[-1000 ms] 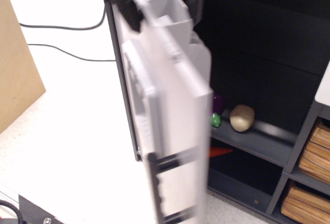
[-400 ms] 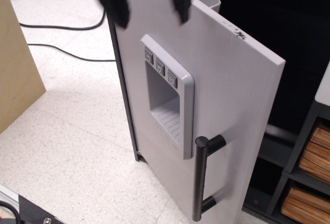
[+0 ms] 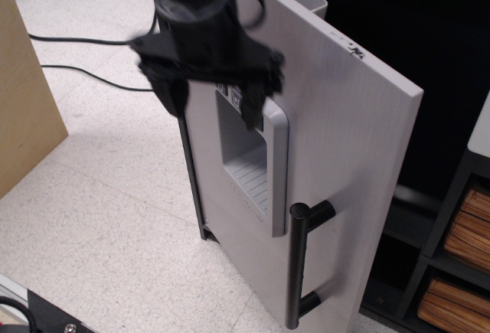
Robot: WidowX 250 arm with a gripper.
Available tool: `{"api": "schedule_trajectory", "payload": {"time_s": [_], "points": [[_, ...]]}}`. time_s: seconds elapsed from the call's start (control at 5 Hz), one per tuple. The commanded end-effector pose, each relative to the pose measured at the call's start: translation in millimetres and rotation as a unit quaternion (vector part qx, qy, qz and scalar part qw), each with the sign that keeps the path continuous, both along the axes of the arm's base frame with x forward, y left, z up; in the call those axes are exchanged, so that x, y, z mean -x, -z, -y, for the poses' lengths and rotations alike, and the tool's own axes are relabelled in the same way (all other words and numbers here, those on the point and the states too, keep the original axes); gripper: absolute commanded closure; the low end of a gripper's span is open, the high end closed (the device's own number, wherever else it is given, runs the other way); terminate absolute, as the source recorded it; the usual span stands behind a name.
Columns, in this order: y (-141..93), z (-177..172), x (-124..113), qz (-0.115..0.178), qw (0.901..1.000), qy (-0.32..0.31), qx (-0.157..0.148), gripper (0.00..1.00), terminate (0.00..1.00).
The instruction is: Close fridge
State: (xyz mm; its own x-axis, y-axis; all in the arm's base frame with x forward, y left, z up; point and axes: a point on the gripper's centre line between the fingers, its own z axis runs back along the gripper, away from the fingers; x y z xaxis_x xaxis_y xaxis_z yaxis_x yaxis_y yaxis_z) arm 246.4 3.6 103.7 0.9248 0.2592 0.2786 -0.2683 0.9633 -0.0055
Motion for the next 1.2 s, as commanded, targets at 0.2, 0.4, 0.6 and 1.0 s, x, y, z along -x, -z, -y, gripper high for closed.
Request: {"api": "schedule_trajectory", "payload": {"time_s": [0.2, 0.4, 0.6, 1.0], "points": [[-6, 34, -53, 0.052, 0.9950, 0.076, 0.038, 0.00, 0.00], [-1, 40, -71, 0.056, 0.9957, 0.064, 0.038, 0.00, 0.00], [2, 43, -88, 0.069, 0.9957, 0.052, 0.033, 0.00, 0.00], [9, 46, -115, 0.126, 0.9913, 0.038, -0.001, 0.00, 0.00]]}}
